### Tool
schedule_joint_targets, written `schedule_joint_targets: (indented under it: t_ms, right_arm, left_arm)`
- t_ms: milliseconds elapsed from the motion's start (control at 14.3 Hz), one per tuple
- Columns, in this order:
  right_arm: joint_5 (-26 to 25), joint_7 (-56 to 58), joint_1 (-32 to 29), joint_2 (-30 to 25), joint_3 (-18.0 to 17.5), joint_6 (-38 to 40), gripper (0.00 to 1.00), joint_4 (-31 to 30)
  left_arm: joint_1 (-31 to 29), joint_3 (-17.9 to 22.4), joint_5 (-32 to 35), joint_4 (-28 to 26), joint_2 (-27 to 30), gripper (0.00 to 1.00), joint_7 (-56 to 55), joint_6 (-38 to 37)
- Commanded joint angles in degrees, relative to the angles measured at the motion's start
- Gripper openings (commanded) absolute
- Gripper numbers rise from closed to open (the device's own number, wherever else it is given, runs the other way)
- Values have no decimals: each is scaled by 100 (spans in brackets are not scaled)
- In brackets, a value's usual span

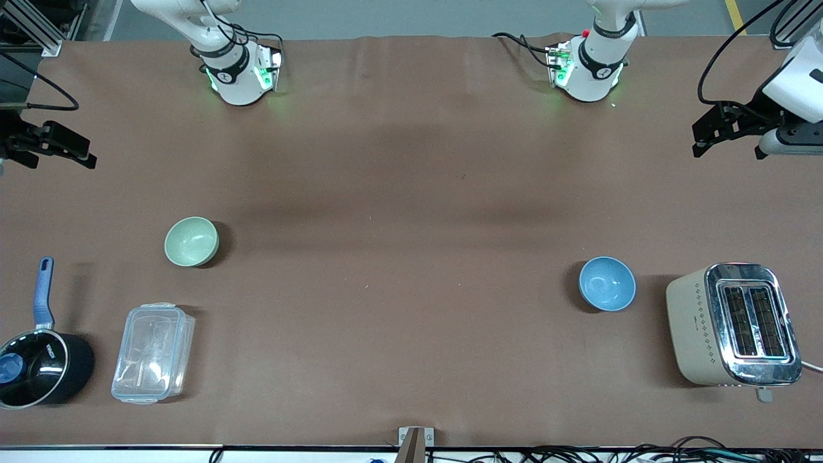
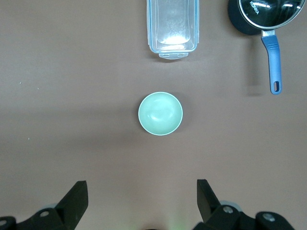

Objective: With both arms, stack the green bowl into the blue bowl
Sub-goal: 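Reach both grippers down to the green and blue bowls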

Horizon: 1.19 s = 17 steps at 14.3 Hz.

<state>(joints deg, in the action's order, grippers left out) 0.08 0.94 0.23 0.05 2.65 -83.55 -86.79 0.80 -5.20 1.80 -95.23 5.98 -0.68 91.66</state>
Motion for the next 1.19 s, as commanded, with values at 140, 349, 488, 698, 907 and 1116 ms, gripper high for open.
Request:
schedule_joint_targets:
  t_ms: [140, 349, 488, 698, 907, 1116]
  right_arm:
    - [89, -15, -383, -128, -361, 5, 100, -154]
    - [80, -15, -252, -128, -300, 5, 100, -154]
    - [10, 264, -252, -85, -291, -3, 100, -137]
    - [-25, 398, -225, -93, -300, -82, 100, -303]
    - [-17, 407, -225, -111, -221, -758, 100, -1041]
    - [-17, 494, -287, 82, -72, -1301, 100, -1628]
  left_arm:
    - [-10, -52, -92, 189, -114, 100, 33, -149]
    - [-97, 10, -13, 583, -656, 100, 120, -140]
    - [-237, 19, -4, 567, -1053, 100, 104, -27]
    - [-334, 27, 5, 244, -1502, 100, 104, 647]
    - [-335, 19, 233, -337, -1879, 100, 60, 1825]
    - [-317, 19, 251, -908, -2363, 100, 33, 3125]
